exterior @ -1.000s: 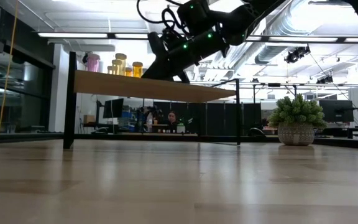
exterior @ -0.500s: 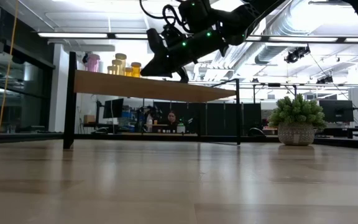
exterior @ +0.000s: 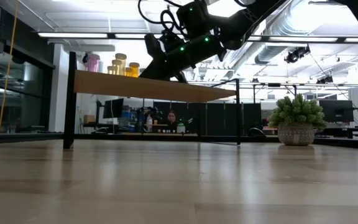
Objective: Pick and place medicine bottles onto shelf by color
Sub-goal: Put the right orange pill bottle on the shelf aligned with the other orange pill bottle, then put the right blue pill bottle on the shelf aligned with the other blue pill bottle
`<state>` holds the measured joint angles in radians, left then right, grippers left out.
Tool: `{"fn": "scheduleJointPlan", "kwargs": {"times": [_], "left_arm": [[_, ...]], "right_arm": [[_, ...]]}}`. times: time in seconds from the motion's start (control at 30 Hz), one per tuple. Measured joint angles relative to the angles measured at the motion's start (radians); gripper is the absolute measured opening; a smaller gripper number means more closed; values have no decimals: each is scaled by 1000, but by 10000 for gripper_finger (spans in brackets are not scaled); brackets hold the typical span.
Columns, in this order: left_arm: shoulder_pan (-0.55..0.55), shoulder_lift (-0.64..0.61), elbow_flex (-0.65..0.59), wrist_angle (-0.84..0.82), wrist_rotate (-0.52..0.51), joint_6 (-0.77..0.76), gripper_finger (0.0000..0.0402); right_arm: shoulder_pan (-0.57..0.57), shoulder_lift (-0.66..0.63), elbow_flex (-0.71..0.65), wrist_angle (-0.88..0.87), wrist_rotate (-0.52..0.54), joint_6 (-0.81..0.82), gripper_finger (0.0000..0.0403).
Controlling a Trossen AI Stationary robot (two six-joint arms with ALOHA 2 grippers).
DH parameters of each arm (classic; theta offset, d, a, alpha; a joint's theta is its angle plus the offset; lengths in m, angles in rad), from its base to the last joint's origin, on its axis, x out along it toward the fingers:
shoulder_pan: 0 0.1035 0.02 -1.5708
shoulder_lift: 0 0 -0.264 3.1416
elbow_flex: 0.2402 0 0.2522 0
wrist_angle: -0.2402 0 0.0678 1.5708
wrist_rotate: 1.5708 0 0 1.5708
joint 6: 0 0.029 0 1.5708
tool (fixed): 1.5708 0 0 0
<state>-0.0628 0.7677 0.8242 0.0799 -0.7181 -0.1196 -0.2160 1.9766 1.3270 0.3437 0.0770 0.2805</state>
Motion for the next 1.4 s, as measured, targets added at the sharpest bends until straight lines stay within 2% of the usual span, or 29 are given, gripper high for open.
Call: {"fn": "scheduleJointPlan", "kwargs": {"times": [0.17,0.33,0.57,0.77,0.93,1.03,1.1,1.2,1.3,1.4], "left_arm": [[0,0,0,0,1,0,188],[0,0,0,0,2,0,188],[0,0,0,0,19,-1,188],[0,0,0,-10,93,-53,188],[0,0,-3,-72,206,-70,188],[-12,-5,-52,-33,243,-82,188],[-35,-13,-116,49,243,-79,188],[-64,-15,-239,274,243,-71,188],[-85,-14,-342,462,235,-68,188],[-94,-14,-381,515,228,-47,188]], "right_arm": [[0,-1,0,-15,-25,-29,0],[-6,-76,0,-216,-26,-118,0],[-10,-308,0,-533,-74,-237,0],[62,-524,-10,-799,-70,-266,0],[157,-752,-251,-659,-12,-113,0],[225,-891,-430,-508,21,-6,0],[274,-971,-523,-398,55,55,0],[334,-1054,-609,-300,126,107,0],[377,-1103,-632,-278,200,105,0],[396,-1122,-635,-281,219,82,0]]}}
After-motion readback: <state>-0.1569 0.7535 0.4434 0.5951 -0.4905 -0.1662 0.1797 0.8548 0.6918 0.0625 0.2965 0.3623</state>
